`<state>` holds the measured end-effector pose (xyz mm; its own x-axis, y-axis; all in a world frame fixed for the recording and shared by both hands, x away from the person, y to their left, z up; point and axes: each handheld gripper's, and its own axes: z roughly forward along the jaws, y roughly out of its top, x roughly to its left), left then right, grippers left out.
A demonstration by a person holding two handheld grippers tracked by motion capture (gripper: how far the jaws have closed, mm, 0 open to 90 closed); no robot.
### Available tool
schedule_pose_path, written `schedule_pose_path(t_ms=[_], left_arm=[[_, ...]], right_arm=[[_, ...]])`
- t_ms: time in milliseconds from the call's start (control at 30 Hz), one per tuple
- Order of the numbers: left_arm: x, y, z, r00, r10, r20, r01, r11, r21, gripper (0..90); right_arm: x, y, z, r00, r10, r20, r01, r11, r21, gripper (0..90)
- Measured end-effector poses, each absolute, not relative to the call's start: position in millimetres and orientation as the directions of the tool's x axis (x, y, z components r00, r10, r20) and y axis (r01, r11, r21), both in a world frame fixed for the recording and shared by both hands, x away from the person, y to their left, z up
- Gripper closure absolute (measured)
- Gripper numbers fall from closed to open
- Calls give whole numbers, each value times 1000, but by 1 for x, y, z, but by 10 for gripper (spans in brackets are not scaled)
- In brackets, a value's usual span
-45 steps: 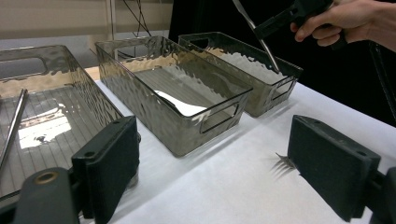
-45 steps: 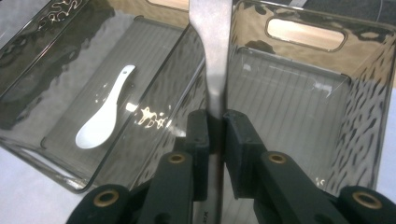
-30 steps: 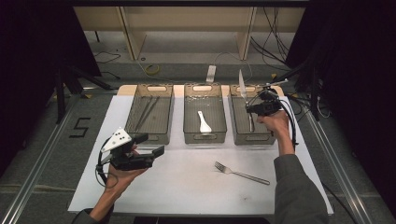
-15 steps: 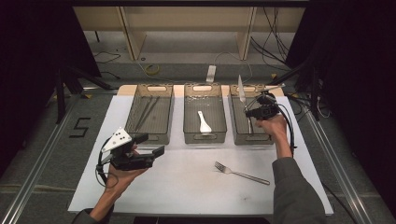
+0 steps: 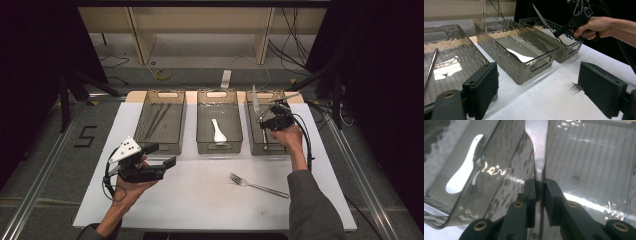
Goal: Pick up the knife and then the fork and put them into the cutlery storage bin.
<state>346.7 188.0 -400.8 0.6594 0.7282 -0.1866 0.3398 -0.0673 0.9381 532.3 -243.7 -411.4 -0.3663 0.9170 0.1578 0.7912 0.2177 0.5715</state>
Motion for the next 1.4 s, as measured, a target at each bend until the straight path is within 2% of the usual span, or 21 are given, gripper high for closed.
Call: schedule_pose_path(t_ms=[67,100,200,400,633,867,967,1100,1400], left_arm=[[347,188,-401,661,727,-185,339,-69,938,161],[347,188,-401,661,727,-184,338,-69,939,161],[346,188,-401,663,726,-185,337,-68,939,162],[347,188,-401,663,726,-184,336,-70,939,161],[347,188,-401,665,725,-178,337,-78,938,161],[347,188,-401,662,727,-180,340,-78,937,162],[347,188,-401,660,728,-183,340,-72,938,161],[346,189,-401,659,729,-186,341,-70,937,161],[346,189,-401,659,729,-185,339,-68,938,161]], right_arm=[[533,-243,-413,-360,921,146,796,222,563,801],[533,-243,-414,-358,922,149,795,217,567,832],[533,-243,-411,-366,911,191,791,196,580,706],[528,-242,-400,-407,899,160,767,241,595,552],[509,-241,-386,-506,852,135,725,335,601,407],[474,-231,-365,-612,785,98,646,424,635,350],[459,-226,-363,-657,749,90,625,474,620,336],[443,-221,-369,-697,713,69,608,538,583,323],[419,-226,-390,-722,689,59,610,595,523,308]])
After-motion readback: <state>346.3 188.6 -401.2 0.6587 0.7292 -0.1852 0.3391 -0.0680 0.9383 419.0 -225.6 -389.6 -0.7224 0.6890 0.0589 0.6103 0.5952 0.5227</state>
